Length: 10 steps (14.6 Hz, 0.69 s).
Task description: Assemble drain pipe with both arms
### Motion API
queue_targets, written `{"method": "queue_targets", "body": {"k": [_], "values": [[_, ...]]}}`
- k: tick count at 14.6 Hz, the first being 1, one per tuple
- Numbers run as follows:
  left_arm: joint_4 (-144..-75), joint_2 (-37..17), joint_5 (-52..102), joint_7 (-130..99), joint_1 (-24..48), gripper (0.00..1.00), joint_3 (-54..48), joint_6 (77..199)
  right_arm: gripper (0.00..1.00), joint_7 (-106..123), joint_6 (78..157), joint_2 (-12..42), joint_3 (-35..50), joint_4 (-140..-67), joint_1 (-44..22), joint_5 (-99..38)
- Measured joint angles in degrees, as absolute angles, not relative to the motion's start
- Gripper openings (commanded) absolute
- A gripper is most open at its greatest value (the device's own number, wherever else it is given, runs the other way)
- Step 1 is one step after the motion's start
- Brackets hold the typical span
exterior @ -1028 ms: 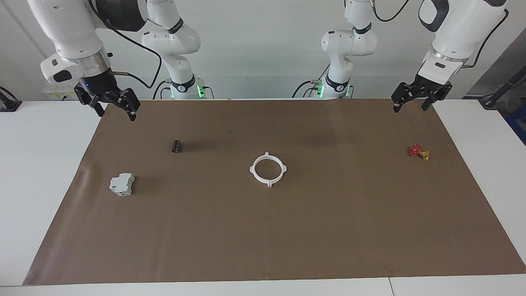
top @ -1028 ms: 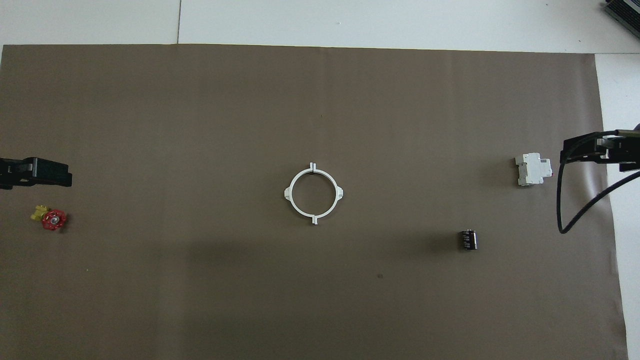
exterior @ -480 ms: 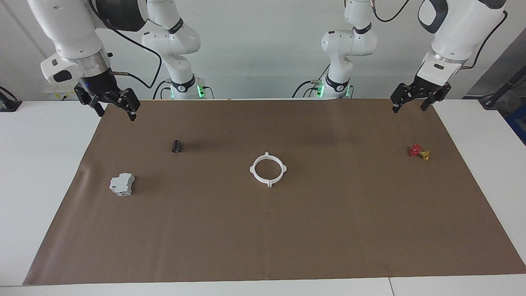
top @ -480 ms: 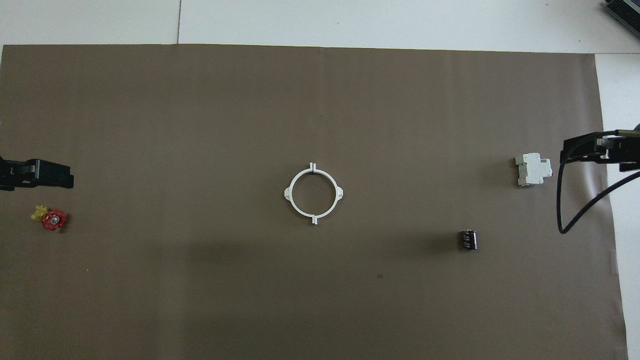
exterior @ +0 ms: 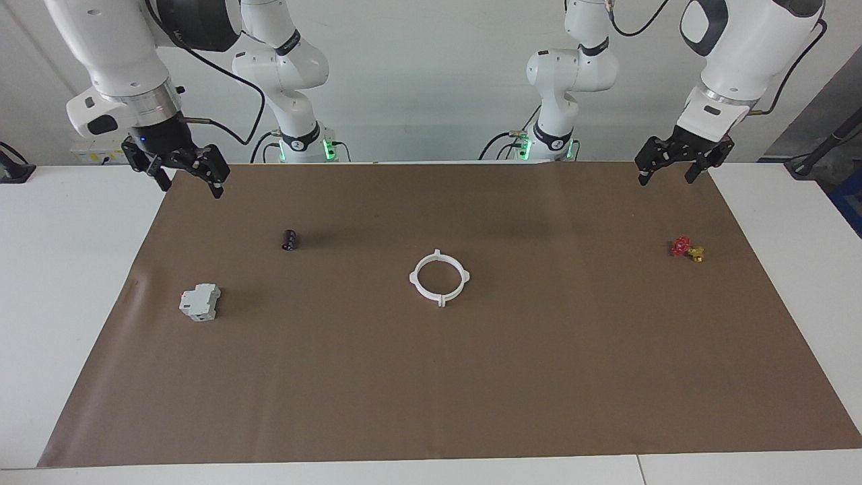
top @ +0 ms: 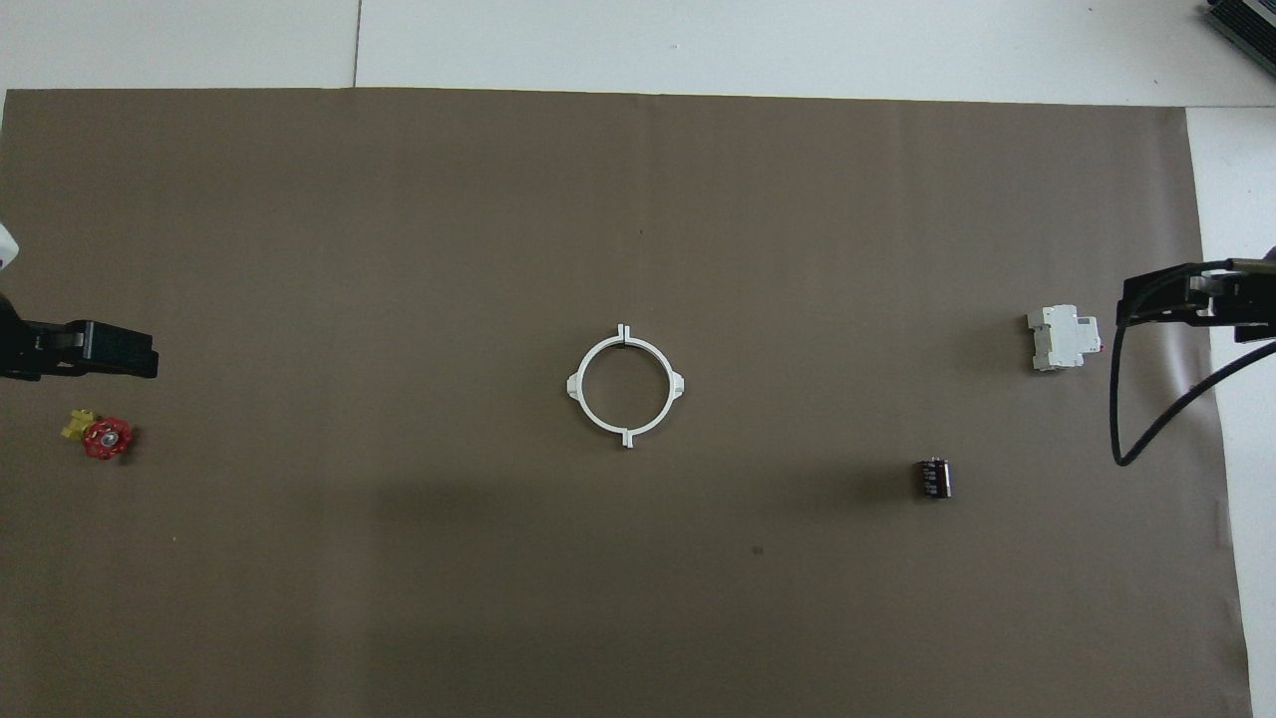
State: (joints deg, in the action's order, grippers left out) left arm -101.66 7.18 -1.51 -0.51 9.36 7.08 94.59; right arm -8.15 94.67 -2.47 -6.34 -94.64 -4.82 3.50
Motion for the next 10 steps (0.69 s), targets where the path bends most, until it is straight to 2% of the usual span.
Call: {"method": "queue_targets", "body": {"k": [10], "values": [[-101.66, 7.33, -1.51, -0.51, 9.37, 1.0, 7.09, 94.59, 1.0, -4.74, 93.9, -2.47, -6.33, -94.64, -4.82, 3.05]]}}
